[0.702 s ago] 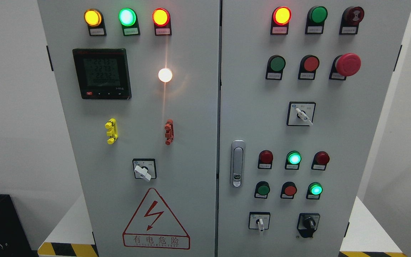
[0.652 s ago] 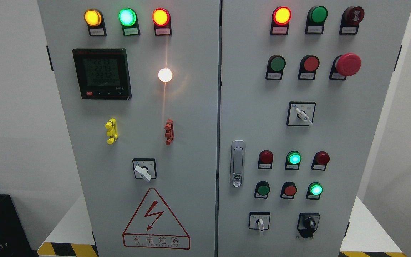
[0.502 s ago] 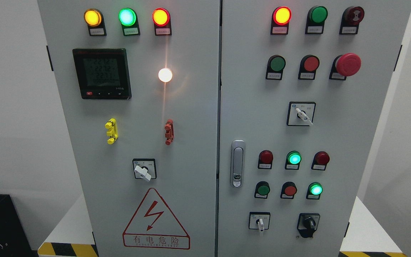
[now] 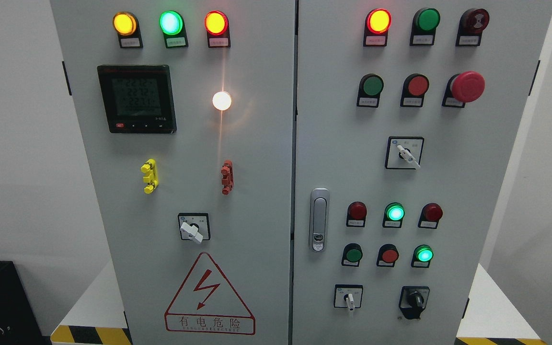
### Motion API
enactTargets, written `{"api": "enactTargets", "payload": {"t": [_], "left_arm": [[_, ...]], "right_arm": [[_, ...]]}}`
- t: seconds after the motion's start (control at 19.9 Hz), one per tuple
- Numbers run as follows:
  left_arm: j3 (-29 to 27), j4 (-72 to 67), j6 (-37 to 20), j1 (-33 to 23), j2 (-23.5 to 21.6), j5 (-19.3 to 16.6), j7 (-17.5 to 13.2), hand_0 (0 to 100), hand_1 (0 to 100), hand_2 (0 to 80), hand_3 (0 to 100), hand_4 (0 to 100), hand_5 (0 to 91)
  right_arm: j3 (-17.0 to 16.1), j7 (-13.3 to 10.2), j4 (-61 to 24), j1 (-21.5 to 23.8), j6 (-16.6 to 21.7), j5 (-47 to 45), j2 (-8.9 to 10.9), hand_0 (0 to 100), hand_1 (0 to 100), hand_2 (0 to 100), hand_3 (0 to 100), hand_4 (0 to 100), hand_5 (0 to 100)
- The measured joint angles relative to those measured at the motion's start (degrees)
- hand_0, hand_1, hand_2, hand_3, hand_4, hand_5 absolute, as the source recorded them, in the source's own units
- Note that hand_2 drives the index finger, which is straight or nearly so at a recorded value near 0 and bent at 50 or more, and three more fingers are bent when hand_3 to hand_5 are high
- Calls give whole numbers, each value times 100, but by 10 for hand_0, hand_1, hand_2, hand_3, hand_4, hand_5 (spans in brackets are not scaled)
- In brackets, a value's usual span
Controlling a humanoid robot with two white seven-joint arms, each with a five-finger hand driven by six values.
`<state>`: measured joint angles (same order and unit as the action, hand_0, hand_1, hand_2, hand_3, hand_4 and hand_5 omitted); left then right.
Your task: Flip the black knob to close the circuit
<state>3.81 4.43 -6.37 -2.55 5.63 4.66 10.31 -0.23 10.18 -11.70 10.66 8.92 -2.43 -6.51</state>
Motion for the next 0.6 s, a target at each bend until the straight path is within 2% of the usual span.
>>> {"api": "enactTargets", "payload": {"t": [0.35,0.45,0.6], "left_arm": [[-1,0,0,0,0,0,-19,120,556,0,0,0,0],[-1,-1,0,0,0,0,-22,120,556,0,0,0,0],[-1,0,0,0,0,0,-24,120,556,0,0,0,0]], "right_arm": [[11,44,-2,-209,-241,467,-6,0,107,0,0,0,0],[13,1,-15,-256,-397,687,-9,0,107,101,69,11,0],[15,-84,-3,-318,-606,1142,-12,0,106,148,144,97,0]]}}
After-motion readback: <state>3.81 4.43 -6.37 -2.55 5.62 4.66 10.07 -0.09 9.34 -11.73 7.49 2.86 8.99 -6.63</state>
